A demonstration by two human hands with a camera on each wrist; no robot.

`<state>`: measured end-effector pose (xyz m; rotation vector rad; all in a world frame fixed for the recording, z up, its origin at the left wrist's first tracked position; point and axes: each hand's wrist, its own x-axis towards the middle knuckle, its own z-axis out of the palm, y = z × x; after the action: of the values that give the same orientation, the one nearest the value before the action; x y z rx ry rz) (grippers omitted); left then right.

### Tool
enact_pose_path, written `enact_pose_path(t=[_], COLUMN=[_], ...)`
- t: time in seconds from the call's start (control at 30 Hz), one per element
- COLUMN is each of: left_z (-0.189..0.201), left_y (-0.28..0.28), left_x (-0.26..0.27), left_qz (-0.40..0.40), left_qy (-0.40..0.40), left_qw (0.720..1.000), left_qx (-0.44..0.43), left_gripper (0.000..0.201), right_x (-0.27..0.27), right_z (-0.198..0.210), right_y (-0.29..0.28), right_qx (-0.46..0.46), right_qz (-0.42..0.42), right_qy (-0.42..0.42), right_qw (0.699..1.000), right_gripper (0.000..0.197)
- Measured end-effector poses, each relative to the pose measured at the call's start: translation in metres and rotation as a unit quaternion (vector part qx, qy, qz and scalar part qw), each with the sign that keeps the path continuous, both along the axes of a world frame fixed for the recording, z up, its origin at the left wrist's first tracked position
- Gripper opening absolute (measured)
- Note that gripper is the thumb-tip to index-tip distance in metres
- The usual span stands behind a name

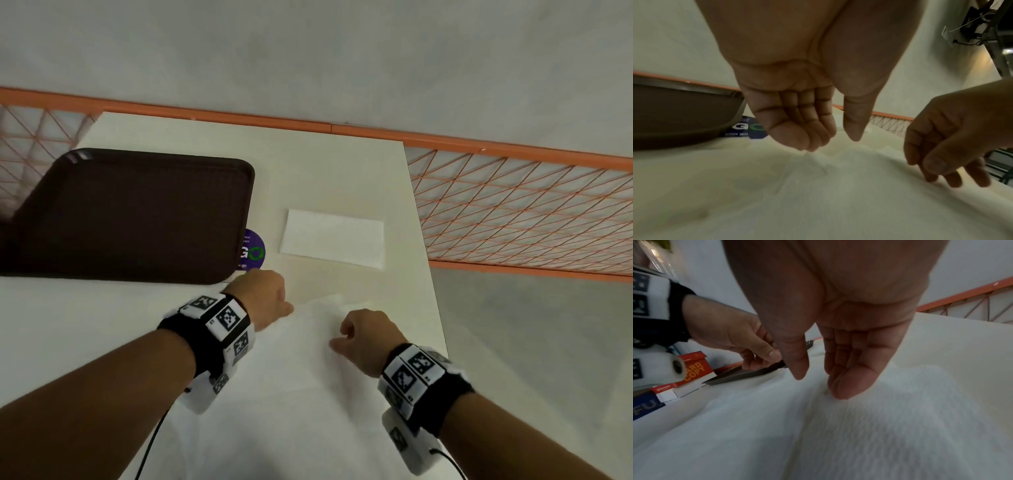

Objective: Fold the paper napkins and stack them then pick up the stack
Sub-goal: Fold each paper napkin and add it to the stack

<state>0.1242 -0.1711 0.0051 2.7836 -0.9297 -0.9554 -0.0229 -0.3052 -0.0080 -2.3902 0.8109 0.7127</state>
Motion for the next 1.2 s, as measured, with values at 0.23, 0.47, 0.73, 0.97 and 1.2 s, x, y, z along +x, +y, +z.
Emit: enact_pose_path(t=[0.23, 0.47, 0.73, 0.97, 1.2], left_z=[-0.021, -0.026, -0.023, -0.025, -0.002], left_y=[0.037, 0.053, 0.073, 0.091, 0.079], left_x=[-0.040, -0.050, -0.046, -0.023, -0.013], left_qz=[-0.056, -0.021, 0.044, 0.021, -0.028], left_qy=[0.071, 0.065, 0.026, 0.025, -0.022], left_qw=[0.995, 0.998, 0.992, 0.994, 0.990], left_qx=[0.035, -0.012, -0.111, -0.103, -0.133], left_gripper=[0.030, 0.027, 0.029, 0.065, 0.019], right_x=[-0.005, -0.005, -0.023, -0.029, -0.031], right_z=[-0.005, -0.014, -0.010, 0.002, -0.001], right_y=[0.034, 0.040, 0.037, 0.030, 0.021], right_qx=[-0.044, 0.053, 0.196, 0.222, 0.172], right_qz=[-0.070, -0.188, -0.193, -0.126, -0.118], right_qy=[0.005, -0.054, -0.124, -0.202, -0.202], right_qw=[0.997, 0.979, 0.953, 0.946, 0.957], right_gripper=[0.057, 0.046, 0.020, 0.007, 0.006])
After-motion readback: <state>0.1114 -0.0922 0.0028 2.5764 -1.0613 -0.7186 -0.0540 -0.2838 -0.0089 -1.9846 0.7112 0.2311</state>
